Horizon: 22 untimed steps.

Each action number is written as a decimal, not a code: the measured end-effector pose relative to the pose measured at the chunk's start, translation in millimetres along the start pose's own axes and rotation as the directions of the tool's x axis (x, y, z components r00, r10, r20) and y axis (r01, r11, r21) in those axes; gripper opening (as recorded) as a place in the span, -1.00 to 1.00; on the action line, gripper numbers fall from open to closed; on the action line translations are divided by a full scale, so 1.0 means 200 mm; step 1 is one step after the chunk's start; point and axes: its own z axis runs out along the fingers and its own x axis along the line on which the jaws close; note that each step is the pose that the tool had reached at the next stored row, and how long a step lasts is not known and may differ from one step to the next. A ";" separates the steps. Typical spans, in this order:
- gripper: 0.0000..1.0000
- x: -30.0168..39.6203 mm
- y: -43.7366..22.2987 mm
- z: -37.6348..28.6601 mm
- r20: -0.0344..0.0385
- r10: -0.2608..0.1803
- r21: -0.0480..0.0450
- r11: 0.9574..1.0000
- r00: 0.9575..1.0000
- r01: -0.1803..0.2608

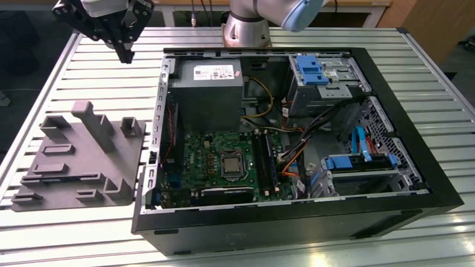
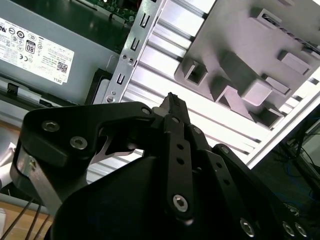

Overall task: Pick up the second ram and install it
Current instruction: 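Reach for the second ram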

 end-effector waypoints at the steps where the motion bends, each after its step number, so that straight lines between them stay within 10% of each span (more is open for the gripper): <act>1: -0.79 0.003 0.000 0.000 0.000 0.000 0.000 1.000 1.000 0.000; 22: -0.79 0.063 -0.005 -0.002 0.000 0.000 0.000 1.000 1.000 0.000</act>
